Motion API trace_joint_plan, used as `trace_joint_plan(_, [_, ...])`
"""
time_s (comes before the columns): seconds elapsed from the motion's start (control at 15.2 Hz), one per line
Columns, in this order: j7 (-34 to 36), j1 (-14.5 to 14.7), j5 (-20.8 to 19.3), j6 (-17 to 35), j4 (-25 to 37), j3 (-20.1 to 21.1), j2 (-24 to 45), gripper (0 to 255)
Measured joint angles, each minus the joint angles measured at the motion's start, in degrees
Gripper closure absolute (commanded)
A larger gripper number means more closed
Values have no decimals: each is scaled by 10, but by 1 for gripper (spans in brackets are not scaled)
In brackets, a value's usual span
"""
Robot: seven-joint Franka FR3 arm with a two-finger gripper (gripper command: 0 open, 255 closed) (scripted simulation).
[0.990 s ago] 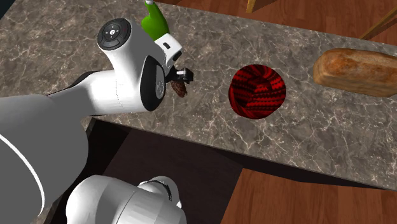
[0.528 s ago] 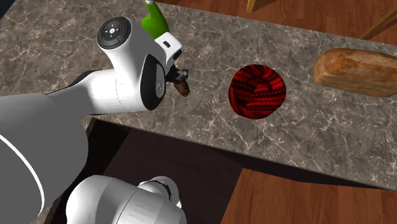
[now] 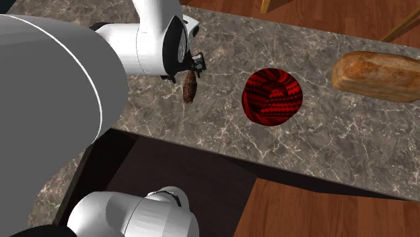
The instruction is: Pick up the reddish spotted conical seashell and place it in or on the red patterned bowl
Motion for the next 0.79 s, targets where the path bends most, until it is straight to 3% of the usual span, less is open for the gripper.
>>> trace_joint_plan(0.2, [-89, 10, 9, -38, 33, -15, 43, 0])
trace_joint_plan(0.79, [-101, 9, 6, 1, 22, -17, 77, 0])
